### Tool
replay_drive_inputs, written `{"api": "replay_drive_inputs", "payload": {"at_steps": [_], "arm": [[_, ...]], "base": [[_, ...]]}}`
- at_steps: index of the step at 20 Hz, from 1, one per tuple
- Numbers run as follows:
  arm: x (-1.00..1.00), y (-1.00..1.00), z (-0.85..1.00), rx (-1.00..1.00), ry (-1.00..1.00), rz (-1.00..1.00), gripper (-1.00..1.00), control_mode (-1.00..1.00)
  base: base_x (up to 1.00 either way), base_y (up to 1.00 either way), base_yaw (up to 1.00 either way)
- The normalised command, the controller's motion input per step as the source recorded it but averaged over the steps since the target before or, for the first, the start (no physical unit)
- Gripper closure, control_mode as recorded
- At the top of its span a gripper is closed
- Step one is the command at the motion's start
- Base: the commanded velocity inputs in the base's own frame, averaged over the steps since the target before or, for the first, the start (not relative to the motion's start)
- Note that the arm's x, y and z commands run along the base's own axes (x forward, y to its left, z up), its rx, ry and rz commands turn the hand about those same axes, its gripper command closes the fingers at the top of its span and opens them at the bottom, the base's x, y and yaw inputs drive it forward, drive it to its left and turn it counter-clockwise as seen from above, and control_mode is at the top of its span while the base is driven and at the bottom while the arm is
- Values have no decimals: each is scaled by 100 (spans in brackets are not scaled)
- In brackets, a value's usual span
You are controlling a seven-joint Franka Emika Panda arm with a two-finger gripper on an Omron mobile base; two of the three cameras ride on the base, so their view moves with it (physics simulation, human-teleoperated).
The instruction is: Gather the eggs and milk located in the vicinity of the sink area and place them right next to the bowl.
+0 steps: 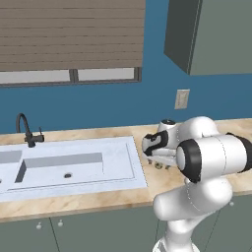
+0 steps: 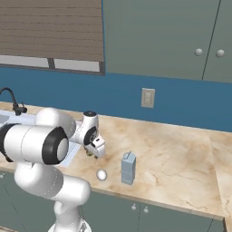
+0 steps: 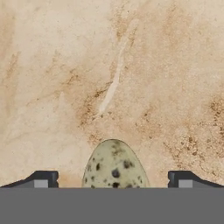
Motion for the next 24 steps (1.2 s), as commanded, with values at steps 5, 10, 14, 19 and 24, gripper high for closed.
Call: {"api": "replay_drive_inputs", "payload": {"at_steps": [5, 10, 14, 19, 24], "arm": [[0, 0, -32, 0, 0, -5, 100, -100], [0, 0, -20, 0, 0, -4, 100, -100], [0, 0, 0, 0, 0, -2, 100, -100], [-1, 0, 3, 0, 0, -5, 100, -100], [-18, 0, 65, 0, -6, -4, 100, -100]], "base": [[0, 0, 0], [0, 0, 0], [0, 0, 0], [0, 0, 0], [0, 0, 0]]}}
